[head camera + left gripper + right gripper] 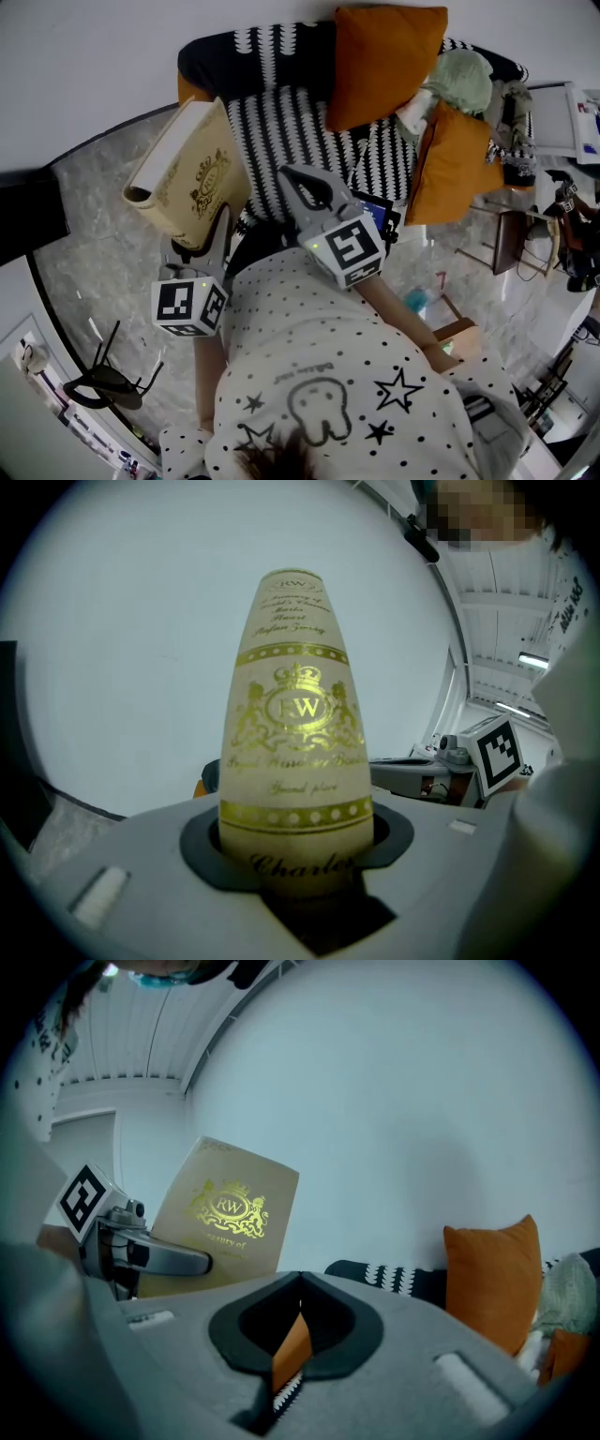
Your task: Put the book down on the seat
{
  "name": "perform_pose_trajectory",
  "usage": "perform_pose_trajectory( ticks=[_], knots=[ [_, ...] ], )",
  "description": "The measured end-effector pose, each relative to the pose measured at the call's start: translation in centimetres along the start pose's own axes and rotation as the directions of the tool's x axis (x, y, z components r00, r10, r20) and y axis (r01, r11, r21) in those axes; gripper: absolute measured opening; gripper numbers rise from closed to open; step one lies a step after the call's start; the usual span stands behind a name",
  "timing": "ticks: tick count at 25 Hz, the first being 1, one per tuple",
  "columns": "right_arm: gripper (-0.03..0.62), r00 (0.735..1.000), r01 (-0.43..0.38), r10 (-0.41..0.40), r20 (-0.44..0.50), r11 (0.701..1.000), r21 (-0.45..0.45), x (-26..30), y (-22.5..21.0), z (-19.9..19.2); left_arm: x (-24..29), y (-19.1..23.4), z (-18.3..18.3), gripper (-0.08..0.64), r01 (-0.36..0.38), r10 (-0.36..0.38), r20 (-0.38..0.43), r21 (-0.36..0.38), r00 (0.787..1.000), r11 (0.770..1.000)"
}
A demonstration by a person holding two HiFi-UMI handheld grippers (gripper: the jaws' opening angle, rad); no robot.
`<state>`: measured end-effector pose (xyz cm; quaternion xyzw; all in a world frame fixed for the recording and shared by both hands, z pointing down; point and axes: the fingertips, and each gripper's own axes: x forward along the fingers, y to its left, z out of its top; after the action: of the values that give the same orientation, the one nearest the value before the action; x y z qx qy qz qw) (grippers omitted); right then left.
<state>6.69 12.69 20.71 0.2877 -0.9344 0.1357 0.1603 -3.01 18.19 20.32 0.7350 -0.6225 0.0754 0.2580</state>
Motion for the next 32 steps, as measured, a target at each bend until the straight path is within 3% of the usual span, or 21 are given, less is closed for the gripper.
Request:
perform_pose_trajectory(
  ticks=[15,32],
  knots=[
    [-0.003,1.000,0.026,-0.026,0.004,1.000,0.007,-0.4,-0.3,0.1,0.3,-0.7,0.1,0.229,0.056,-0.056,-0.001,-0.006,0.998,0.998],
    [-0.003,0.996,0.086,-0.086,-0.006,0.996,0.017,-1.5,-2.9,-0.9,2.5,-1.1,-1.6,0.229,0.089,-0.090,-0.096,-0.016,0.991,0.996]
  ],
)
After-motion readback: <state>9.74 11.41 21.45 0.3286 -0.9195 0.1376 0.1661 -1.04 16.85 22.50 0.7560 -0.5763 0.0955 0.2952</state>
